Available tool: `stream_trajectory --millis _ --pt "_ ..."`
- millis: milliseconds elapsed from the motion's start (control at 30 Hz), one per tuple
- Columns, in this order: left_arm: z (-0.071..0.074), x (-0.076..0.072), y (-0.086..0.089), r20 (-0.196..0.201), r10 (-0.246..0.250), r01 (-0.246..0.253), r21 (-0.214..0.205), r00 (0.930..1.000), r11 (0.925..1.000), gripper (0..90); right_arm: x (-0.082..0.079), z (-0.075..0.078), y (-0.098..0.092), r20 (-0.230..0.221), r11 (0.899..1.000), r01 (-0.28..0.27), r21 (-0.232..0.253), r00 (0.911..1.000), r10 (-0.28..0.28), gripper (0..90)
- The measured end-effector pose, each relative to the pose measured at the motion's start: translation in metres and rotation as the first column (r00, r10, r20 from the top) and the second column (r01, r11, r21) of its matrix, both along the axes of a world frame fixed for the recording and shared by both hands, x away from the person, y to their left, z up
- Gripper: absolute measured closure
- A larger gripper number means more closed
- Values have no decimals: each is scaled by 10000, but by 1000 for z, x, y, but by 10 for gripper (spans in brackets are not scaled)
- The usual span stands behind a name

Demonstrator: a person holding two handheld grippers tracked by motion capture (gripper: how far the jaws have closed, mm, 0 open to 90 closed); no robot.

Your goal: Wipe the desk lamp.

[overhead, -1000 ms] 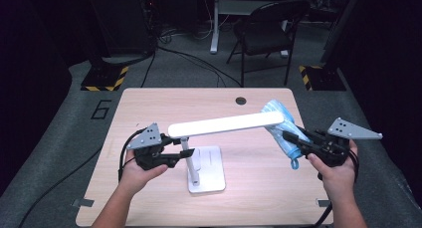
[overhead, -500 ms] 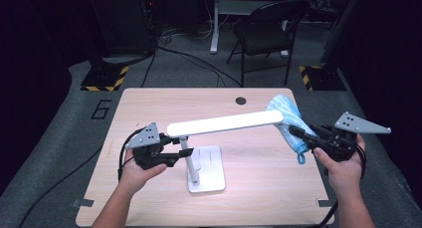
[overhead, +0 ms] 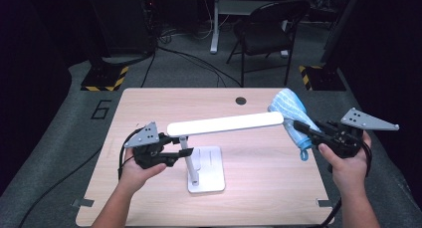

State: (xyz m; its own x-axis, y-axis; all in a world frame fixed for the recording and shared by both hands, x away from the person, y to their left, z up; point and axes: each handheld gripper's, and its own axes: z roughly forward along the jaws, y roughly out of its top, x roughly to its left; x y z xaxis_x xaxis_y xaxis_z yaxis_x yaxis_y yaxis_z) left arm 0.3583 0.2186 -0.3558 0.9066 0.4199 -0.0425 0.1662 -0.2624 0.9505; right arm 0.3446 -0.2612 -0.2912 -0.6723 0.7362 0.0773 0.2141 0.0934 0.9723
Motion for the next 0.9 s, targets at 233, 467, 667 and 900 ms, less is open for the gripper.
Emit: stream_trajectory --millis 233,467,667,900 --pt "0 0 0 10 -64 64 12 10000 10000 534 1 9 2 70 9998 72 -200 10000 -71 679" --pt "0 1 -2 41 -101 101 -17 9999 9999 534 0 22 5 262 9997 -157 -205 9995 162 681" --pt "-1 0 -2 29 -113 113 -52 9999 9999 533 1 30 9 450 9995 -278 -169 9986 285 681" --pt "-1 1 -2 102 -118 119 -70 9999 9999 533 2 39 23 549 9949 -783 -631 9951 818 681"
